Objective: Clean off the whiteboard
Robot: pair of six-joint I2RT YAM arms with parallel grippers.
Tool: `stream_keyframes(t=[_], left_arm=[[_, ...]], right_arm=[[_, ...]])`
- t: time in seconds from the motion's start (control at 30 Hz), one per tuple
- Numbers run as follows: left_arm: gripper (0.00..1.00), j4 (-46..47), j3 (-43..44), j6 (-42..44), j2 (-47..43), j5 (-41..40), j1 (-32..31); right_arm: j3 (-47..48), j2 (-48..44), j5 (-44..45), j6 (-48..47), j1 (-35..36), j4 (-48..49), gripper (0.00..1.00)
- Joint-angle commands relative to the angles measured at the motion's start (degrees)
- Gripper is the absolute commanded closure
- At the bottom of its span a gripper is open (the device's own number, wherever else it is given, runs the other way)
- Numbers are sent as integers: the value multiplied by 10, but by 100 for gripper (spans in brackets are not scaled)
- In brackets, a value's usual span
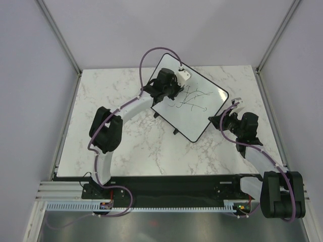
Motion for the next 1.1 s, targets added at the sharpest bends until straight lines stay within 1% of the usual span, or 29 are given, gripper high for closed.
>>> stream_keyframes(t=[0.0,0.1,0.17,0.27,0.4,0.57,0.63,0.7,0.83,0.9,0.93,1.07], left_arm=[[98,-15,16,-5,4,28,-49],[98,-21,24,-4,2,35,-62],[98,-21,37,0,8,12,-58],[98,-23,68,4,26,-14,-40],[98,-28,114,3,48,-34,6],[98,-31,137,3,69,-39,58],[98,-31,143,9,81,-60,65],[98,-31,150,12,87,-64,70],[98,-32,137,7,76,-44,61],[98,-31,115,12,64,-44,41],[98,-31,108,17,53,-27,33],[98,-31,73,22,26,-2,-20]], right_arm=[[-3,3,25,-44,-4,11,100],[-3,6,25,-44,-4,12,100],[-3,6,25,-44,-3,12,100],[-3,3,25,-44,-3,9,100],[-4,-5,29,-46,-2,4,100],[-2,-7,30,-48,-1,1,100],[1,-6,28,-48,-1,2,100],[1,-4,27,-48,-1,2,100],[0,-6,28,-49,-1,-1,100],[1,-8,29,-51,-1,-3,100],[1,-6,30,-51,-1,-2,100],[1,-5,29,-51,0,-3,100]])
